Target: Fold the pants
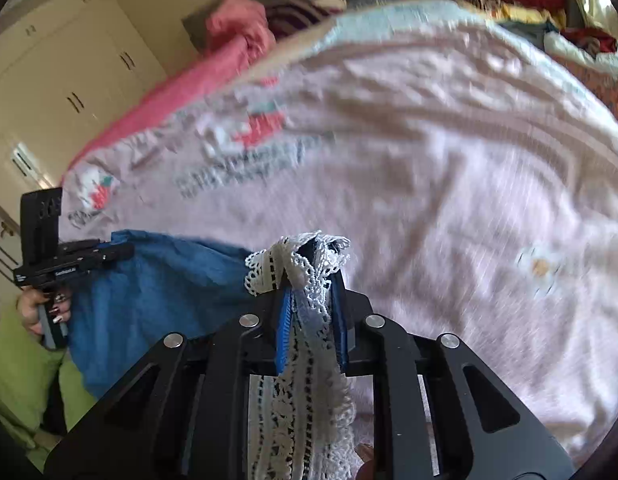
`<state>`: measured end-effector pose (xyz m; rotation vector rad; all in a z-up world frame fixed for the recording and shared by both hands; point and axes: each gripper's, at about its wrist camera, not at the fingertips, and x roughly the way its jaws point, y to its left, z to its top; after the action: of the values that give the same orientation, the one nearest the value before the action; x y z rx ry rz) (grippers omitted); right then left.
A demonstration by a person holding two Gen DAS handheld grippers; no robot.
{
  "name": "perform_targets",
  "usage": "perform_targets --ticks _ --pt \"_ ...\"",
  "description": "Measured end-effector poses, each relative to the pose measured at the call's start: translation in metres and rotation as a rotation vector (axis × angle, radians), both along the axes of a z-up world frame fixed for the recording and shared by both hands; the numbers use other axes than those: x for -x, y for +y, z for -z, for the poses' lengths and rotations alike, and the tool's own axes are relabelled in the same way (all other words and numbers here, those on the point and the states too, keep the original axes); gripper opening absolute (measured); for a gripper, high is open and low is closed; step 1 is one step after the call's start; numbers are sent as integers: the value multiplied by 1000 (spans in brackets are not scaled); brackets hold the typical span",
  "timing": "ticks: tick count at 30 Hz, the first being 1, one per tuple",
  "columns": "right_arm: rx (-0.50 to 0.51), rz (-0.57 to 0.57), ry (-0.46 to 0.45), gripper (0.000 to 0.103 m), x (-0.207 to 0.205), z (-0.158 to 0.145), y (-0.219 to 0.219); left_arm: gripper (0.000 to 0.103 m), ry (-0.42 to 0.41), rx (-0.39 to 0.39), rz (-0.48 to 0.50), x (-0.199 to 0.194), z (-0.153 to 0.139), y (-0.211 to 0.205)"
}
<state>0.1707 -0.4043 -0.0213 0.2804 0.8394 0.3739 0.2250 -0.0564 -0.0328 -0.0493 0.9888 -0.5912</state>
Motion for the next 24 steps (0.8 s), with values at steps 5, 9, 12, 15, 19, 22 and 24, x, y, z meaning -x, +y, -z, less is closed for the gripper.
perform_targets --ticks 5,9,12,15,19,22,24 --pt "50 -9 -24 11 -36 -11 7 9 8 -48 -38 -23 4 -6" --pt "130 4 86 13 -69 21 15 11 18 -114 -90 -34 26 -8" --pt "171 18 116 17 -75 38 18 14 11 -124 -94 -33 36 -8" --pt "155 66 97 29 -65 26 9 41 -5 -115 -99 -26 29 0" --pt "163 129 13 32 -22 -8 -10 65 -78 -60 -144 0 -8 25" --pt "135 126 6 32 20 -20 -18 75 -127 -78 -201 29 -29 49" --pt "120 109 18 33 46 -18 -18 75 -149 -72 -260 54 -41 71"
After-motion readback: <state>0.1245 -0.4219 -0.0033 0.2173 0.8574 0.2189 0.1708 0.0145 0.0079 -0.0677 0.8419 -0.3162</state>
